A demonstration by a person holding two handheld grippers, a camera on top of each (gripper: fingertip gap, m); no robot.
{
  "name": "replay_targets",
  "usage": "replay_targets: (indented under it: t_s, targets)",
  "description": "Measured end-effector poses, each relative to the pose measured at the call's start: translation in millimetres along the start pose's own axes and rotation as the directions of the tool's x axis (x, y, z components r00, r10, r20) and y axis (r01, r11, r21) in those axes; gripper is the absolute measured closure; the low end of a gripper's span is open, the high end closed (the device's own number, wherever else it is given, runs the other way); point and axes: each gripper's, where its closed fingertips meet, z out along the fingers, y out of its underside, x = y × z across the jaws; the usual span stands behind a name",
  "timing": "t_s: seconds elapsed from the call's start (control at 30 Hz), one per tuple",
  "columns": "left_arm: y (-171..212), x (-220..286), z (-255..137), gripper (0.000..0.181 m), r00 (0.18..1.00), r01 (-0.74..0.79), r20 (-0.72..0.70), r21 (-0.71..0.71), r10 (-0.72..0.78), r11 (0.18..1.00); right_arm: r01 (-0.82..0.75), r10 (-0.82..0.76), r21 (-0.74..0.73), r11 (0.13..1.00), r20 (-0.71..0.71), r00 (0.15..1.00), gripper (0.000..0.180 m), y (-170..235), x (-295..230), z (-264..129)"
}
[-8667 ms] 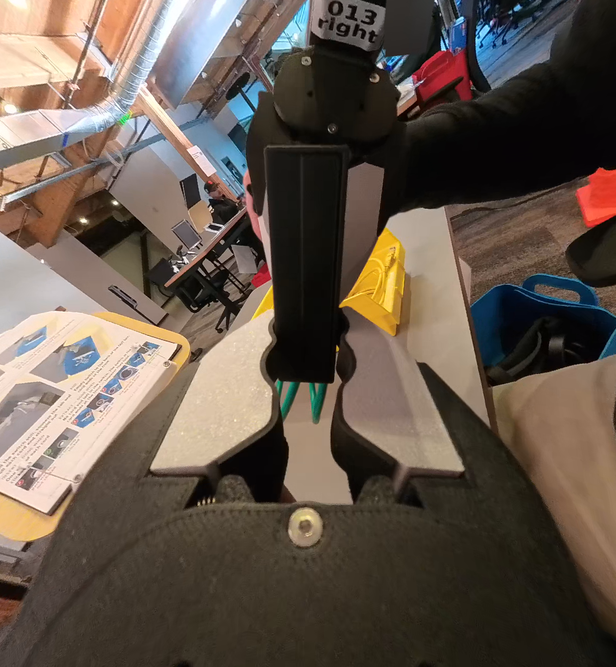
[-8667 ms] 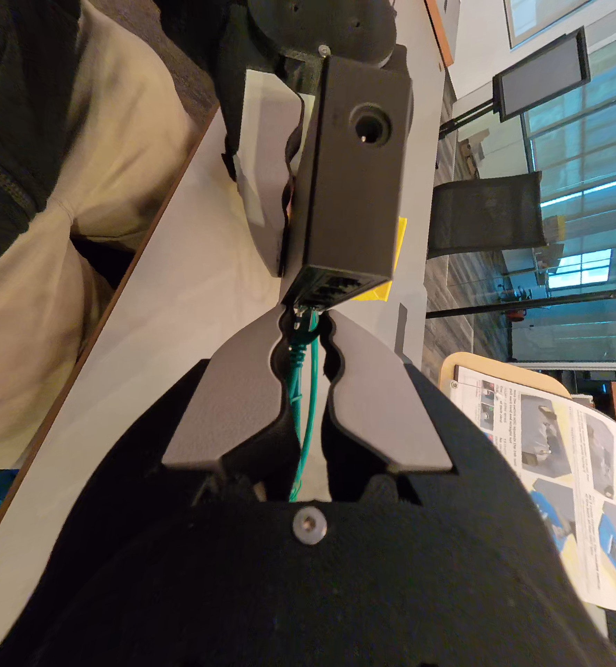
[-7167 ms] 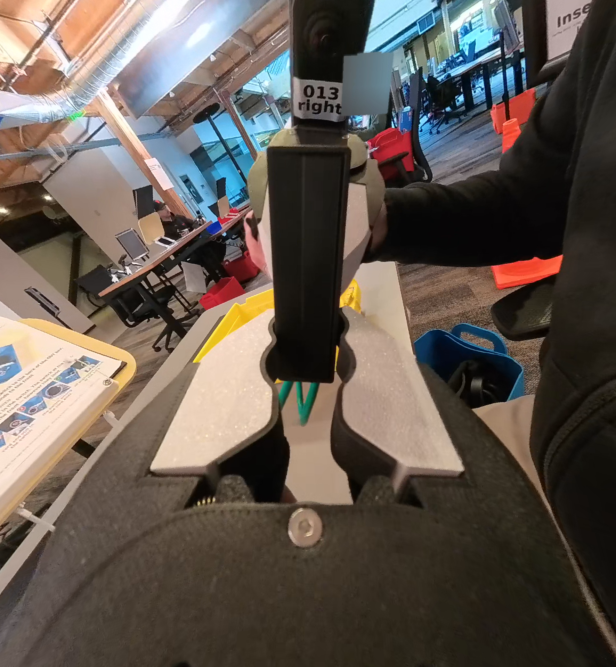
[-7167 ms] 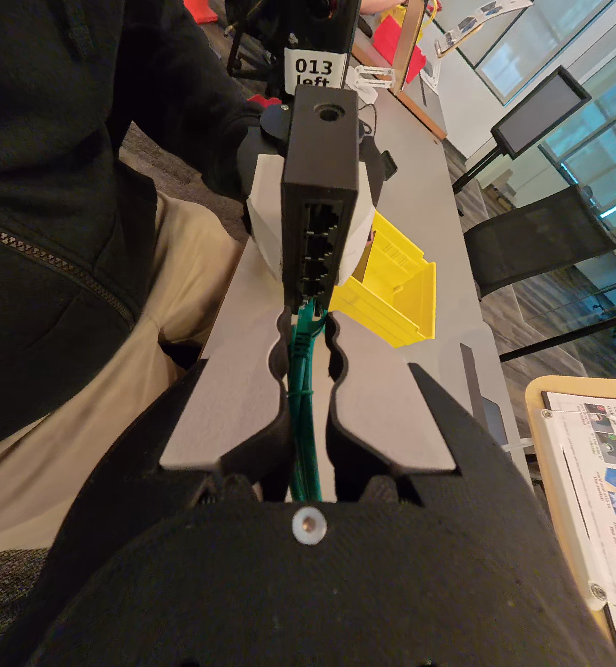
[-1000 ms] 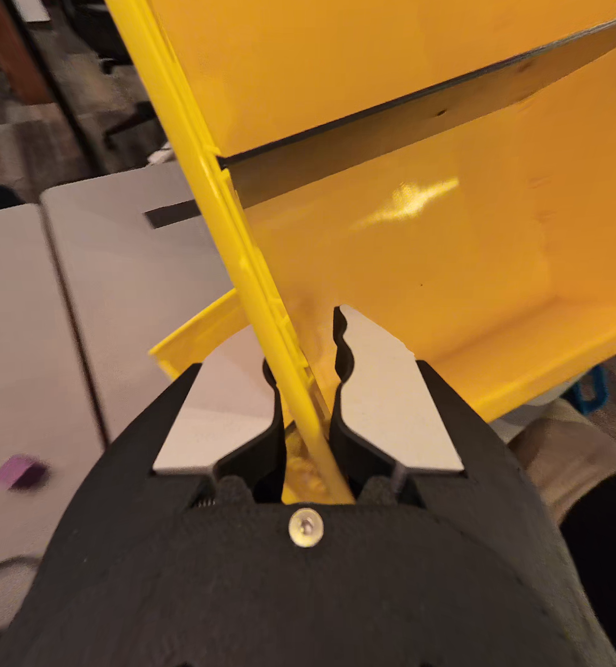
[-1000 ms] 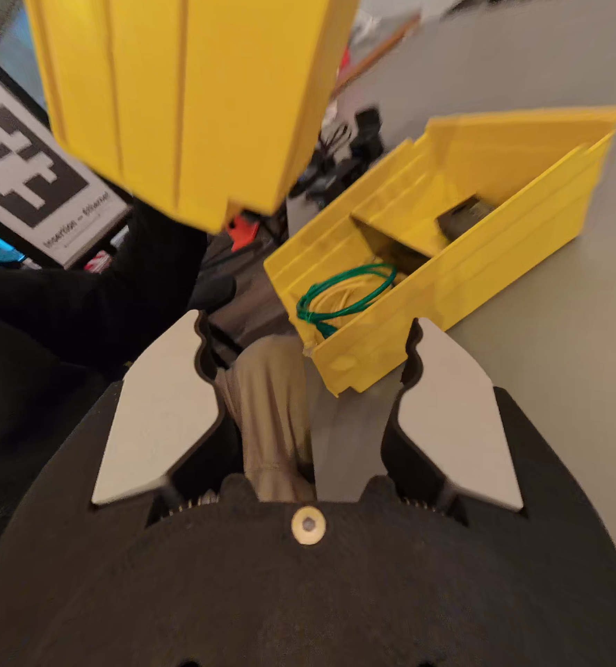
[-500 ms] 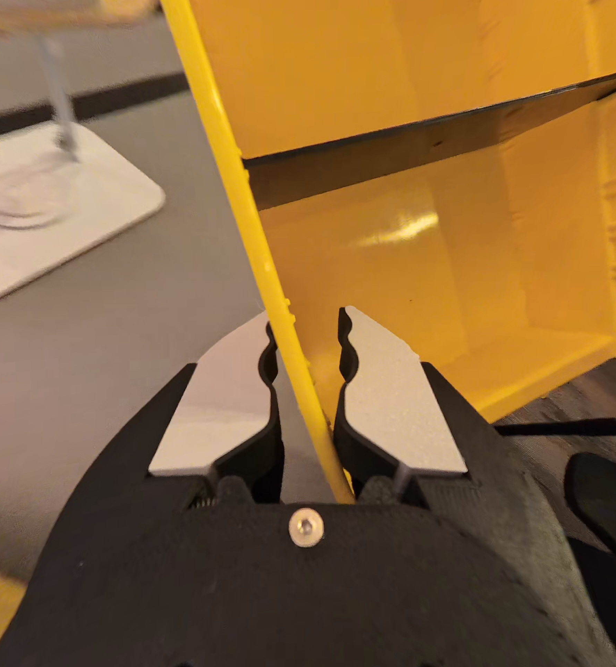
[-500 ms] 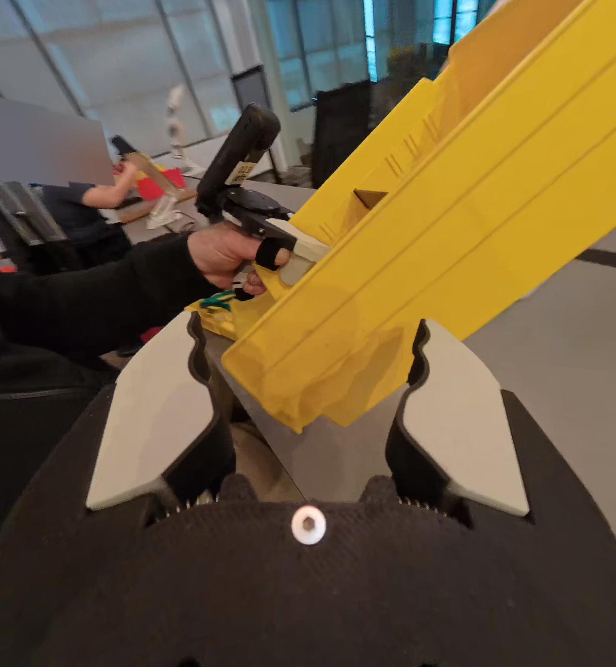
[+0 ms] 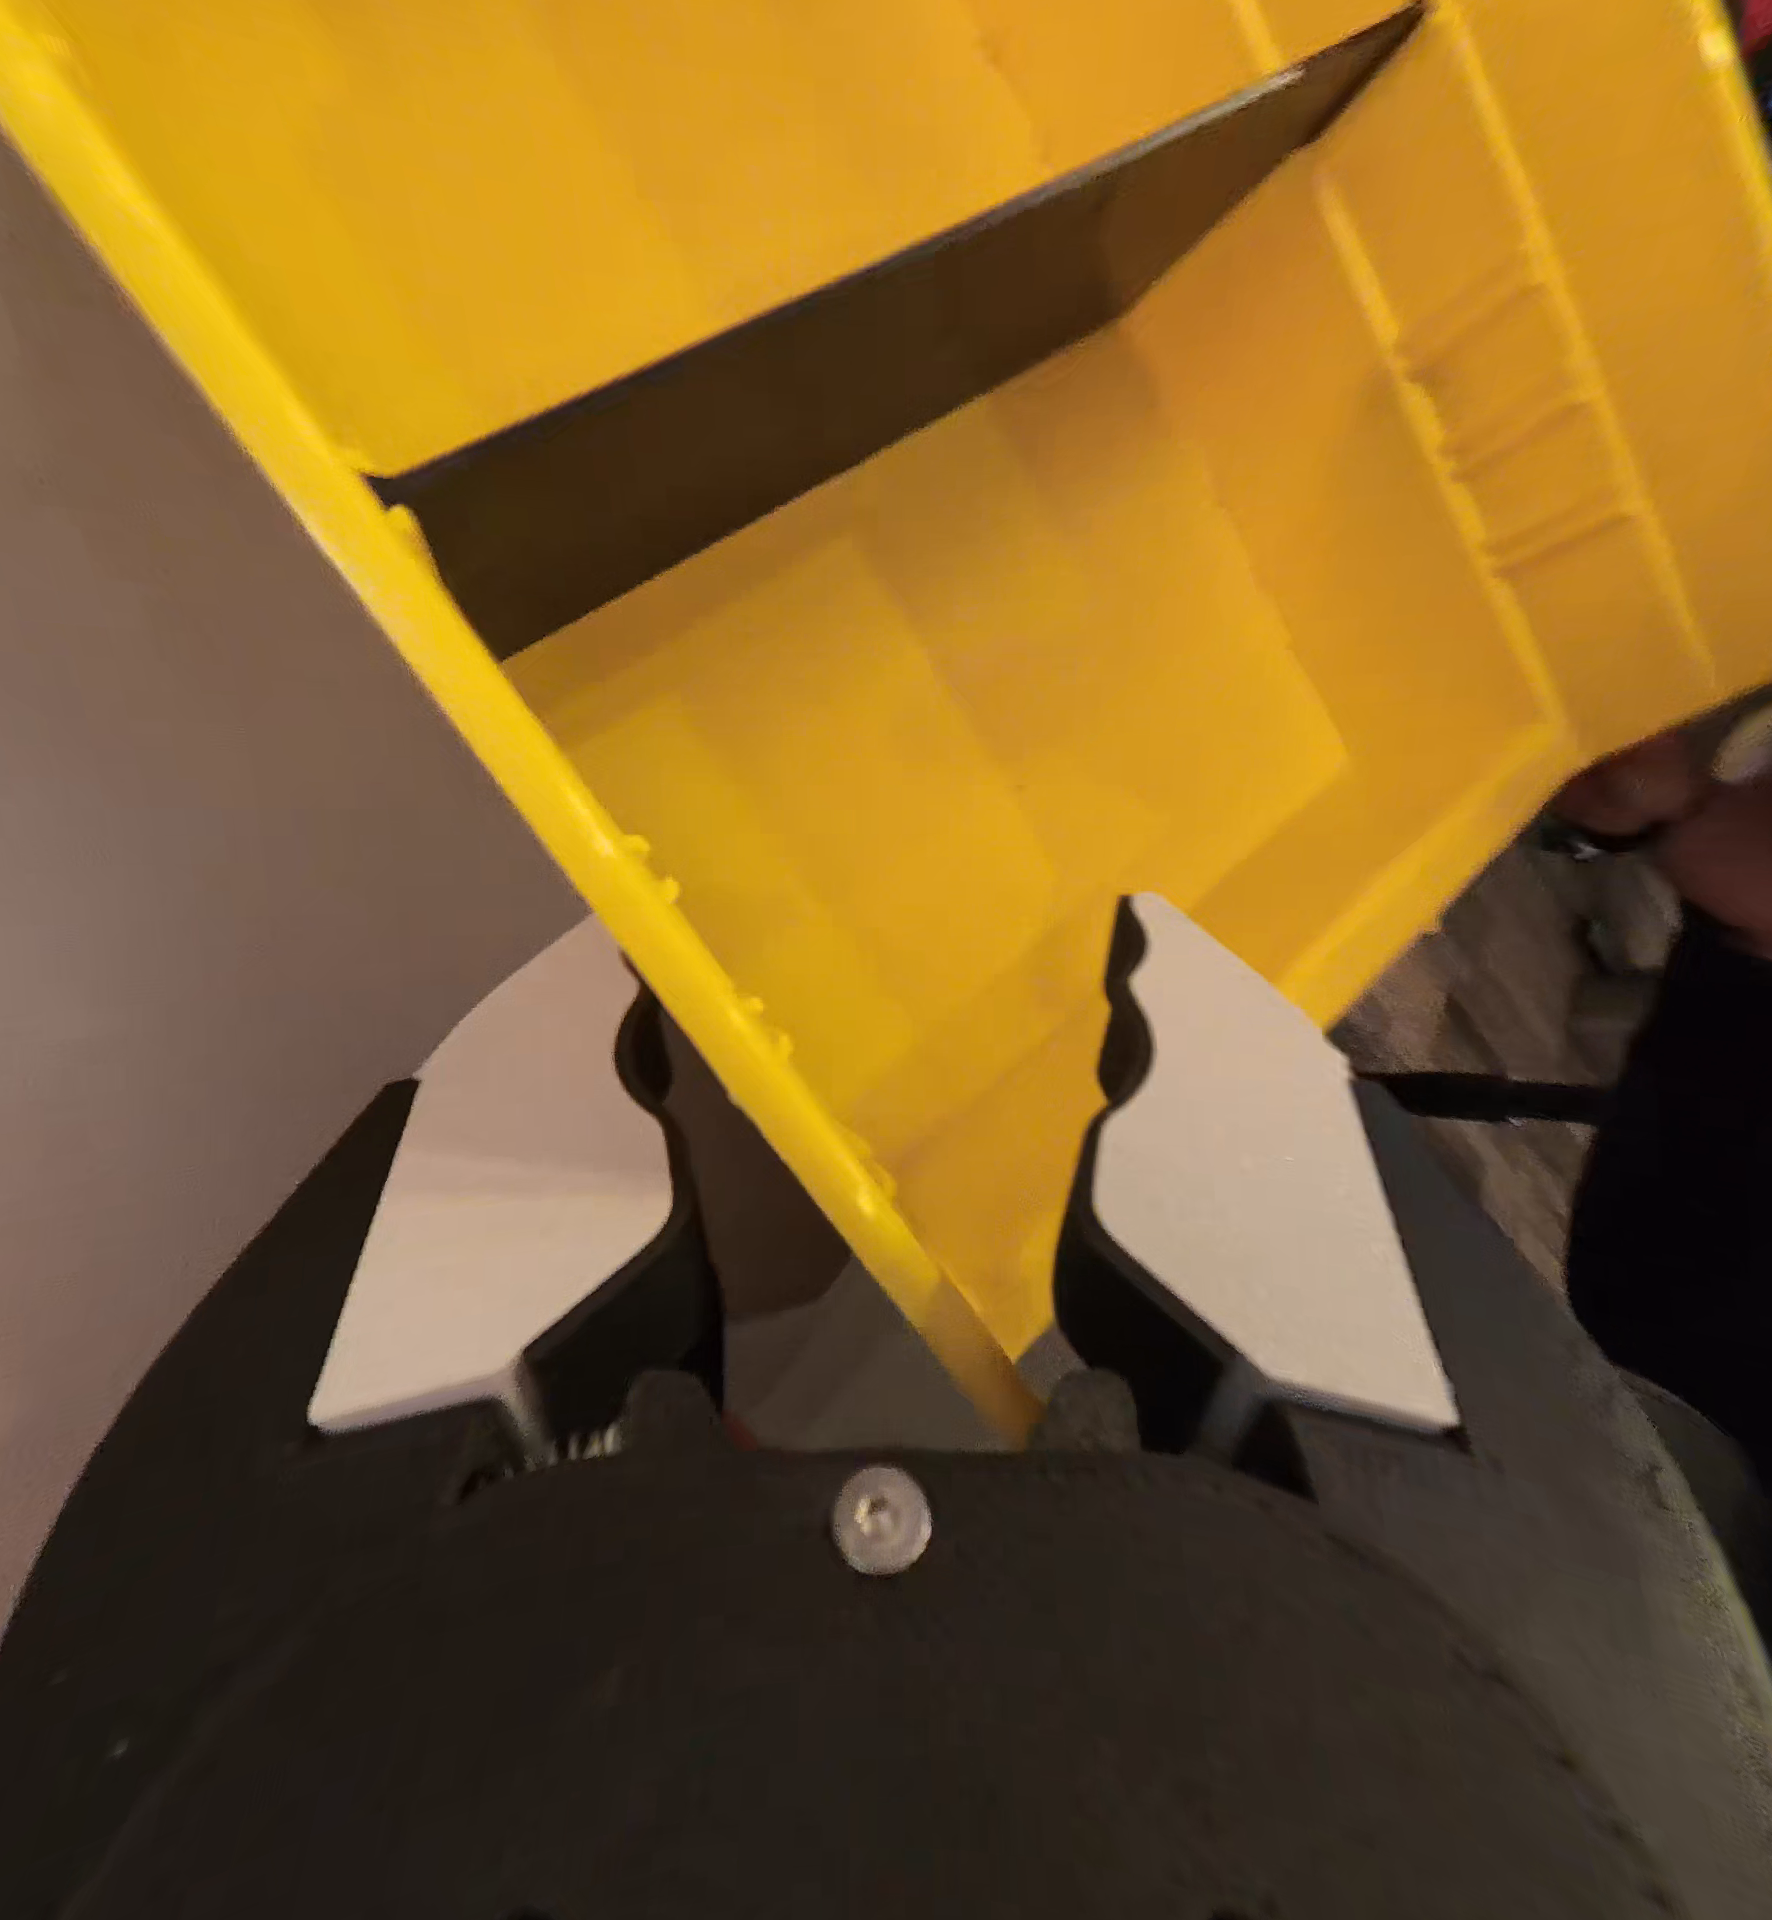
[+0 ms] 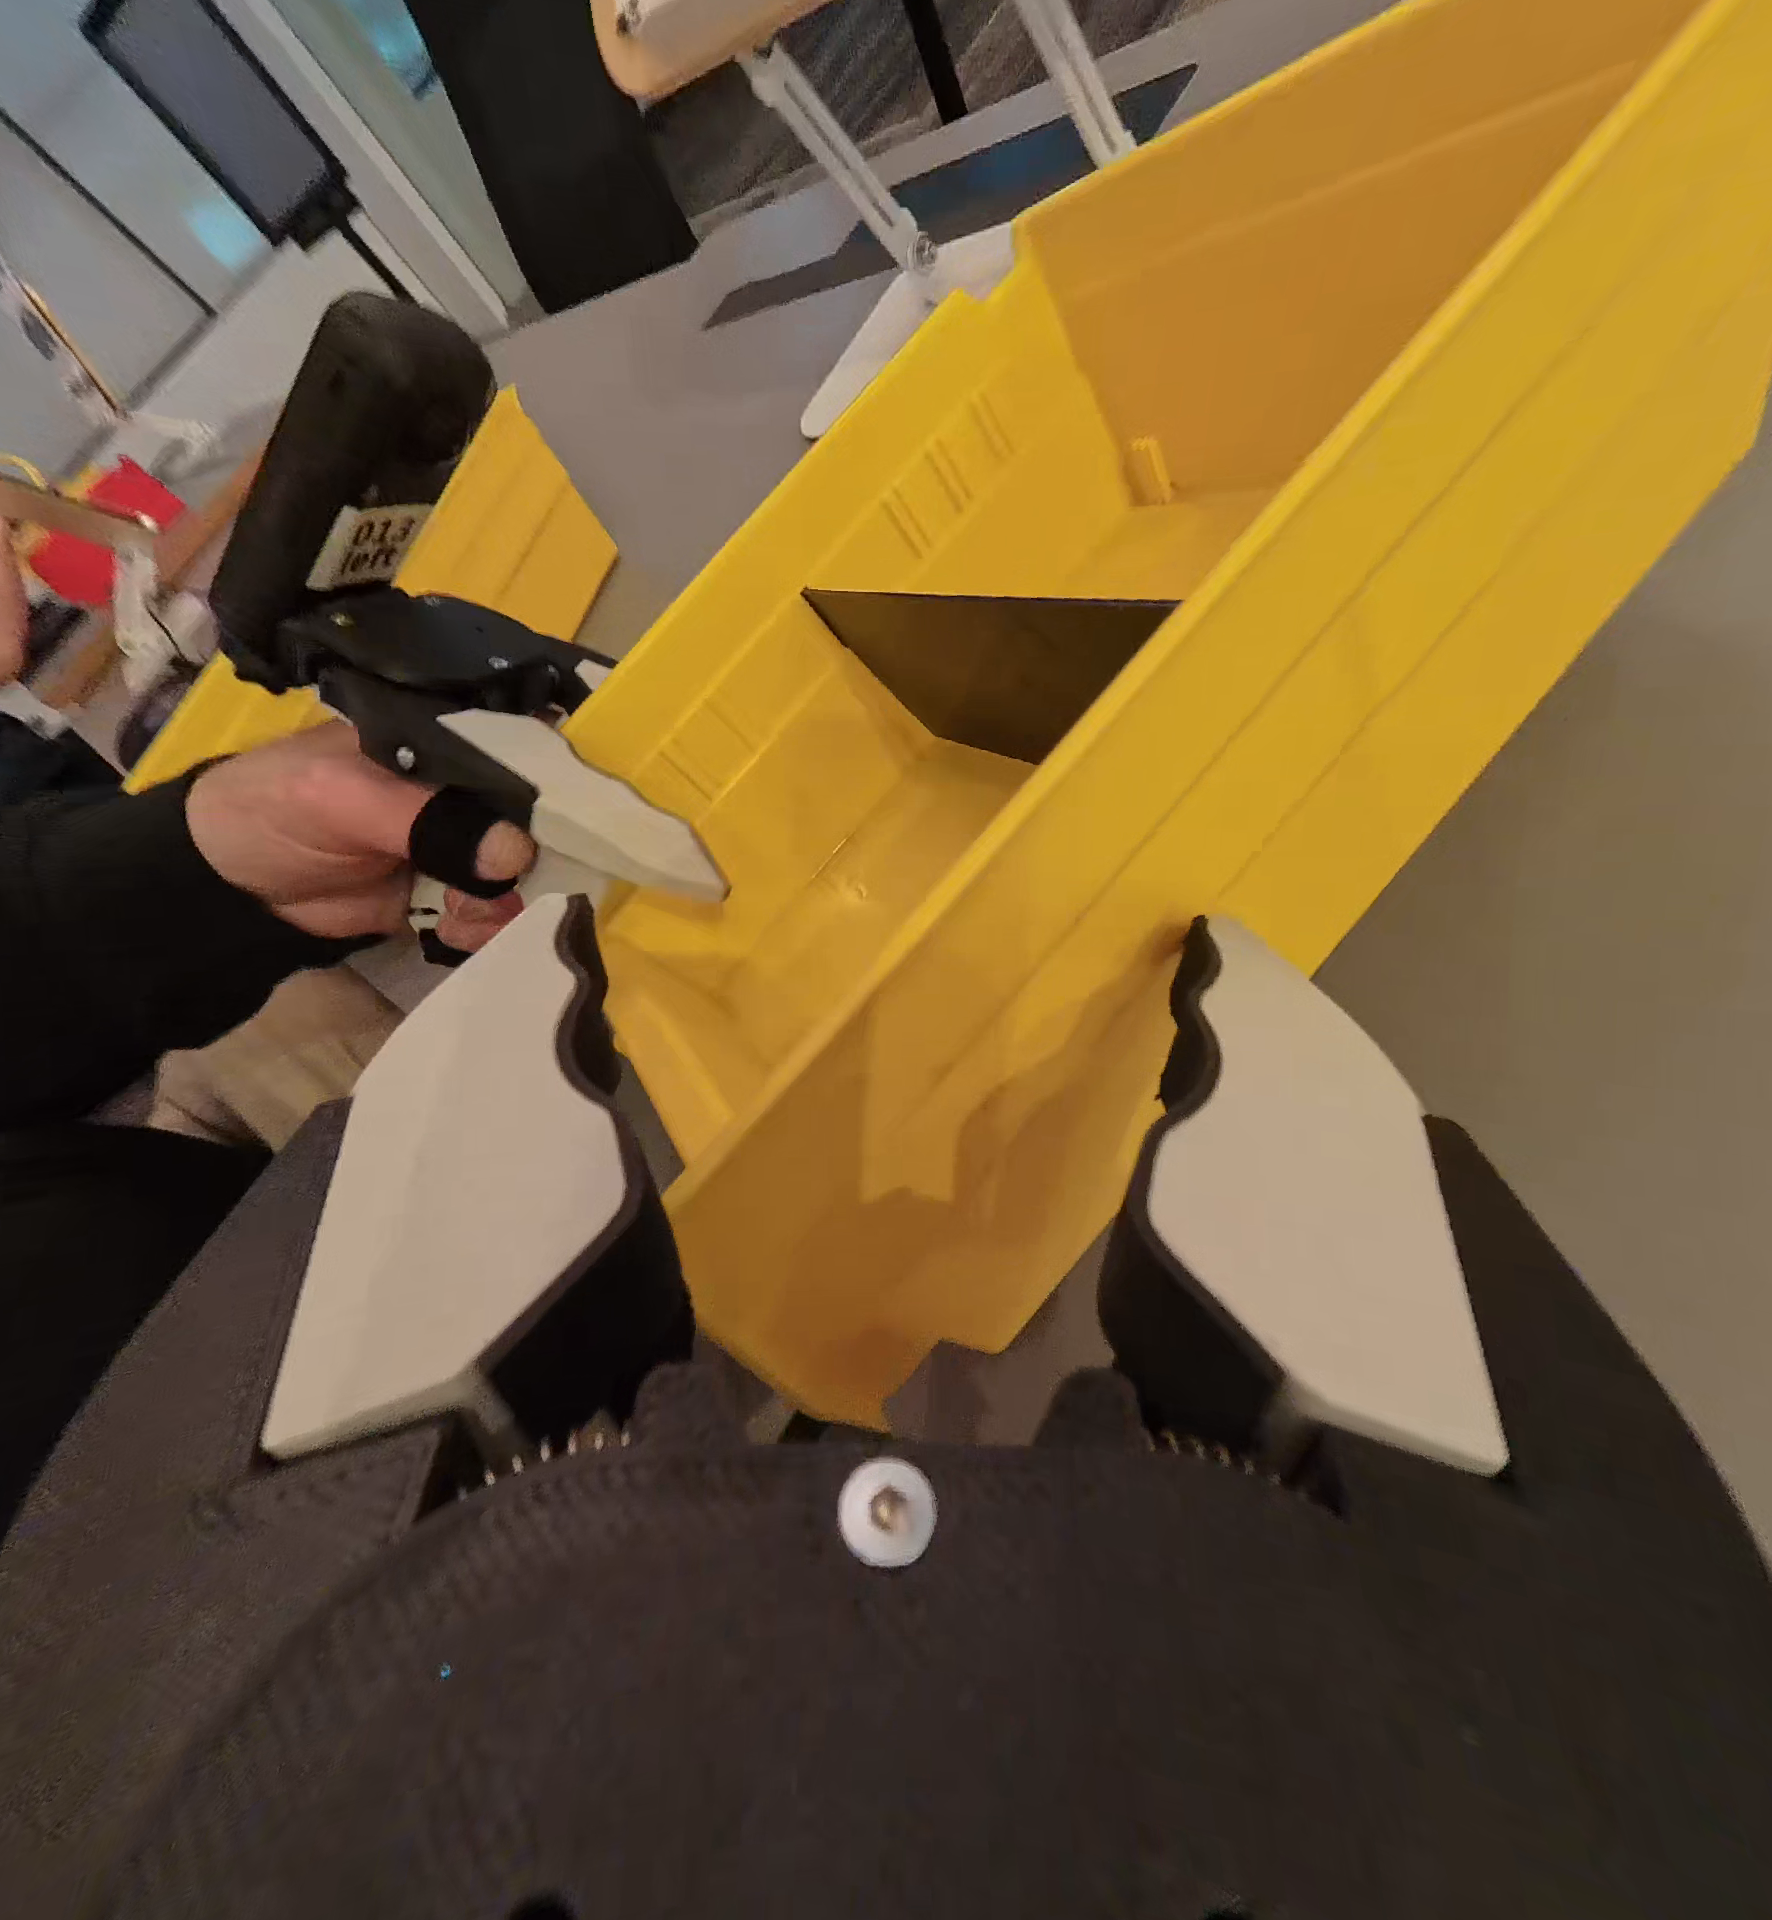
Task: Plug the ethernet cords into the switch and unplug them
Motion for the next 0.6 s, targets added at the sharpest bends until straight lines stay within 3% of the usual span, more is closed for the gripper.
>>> replay_targets:
  t_s: [0.07,0.13,0.2,0.3,0.4,0.47,0.6]
  targets:
    - [-1.7,7.5,-2.4,0.087,0.998,0.025,-0.064,0.002,-0.025,1.000,-0.049,0.049,-0.004,0.999,0.006,0.999,0.082,1.2,11.3,1.1]
    - [-5.8,12.6,-16.4,0.089,0.995,0.029,-0.097,0.045,-0.024,0.999,-0.020,0.017,-0.033,0.999,-0.076,0.997,0.104,9.0,28.4,1.3]
    - [-8.5,24.0,-44.3,0.095,0.990,0.016,-0.141,0.095,-0.003,0.995,-0.016,0.010,-0.047,0.999,-0.111,0.994,0.108,13.9,34.2,1.4]
    - [-6.3,29.5,-105.6,0.096,0.991,-0.088,-0.081,0.170,0.103,0.981,0.043,-0.066,-0.131,0.990,-0.176,0.982,0.121,21.7,39.4,-0.1]
    - [2.8,-2.1,-185.0,0.100,0.968,-0.224,0.161,0.209,0.192,0.952,0.079,-0.124,-0.191,0.979,-0.240,0.963,0.132,21.8,46.1,-0.6]
    - [17.6,-48.1,-246.9,0.102,0.903,-0.272,0.386,0.178,0.187,0.946,0.101,-0.166,-0.233,0.967,-0.279,0.946,0.138,21.1,52.8,-2.3]
    - [85.3,-156.4,-368.9,0.107,0.699,-0.152,0.714,0.094,0.040,0.984,0.085,-0.162,-0.245,0.966,-0.317,0.934,0.150,15.9,67.0,-5.7]
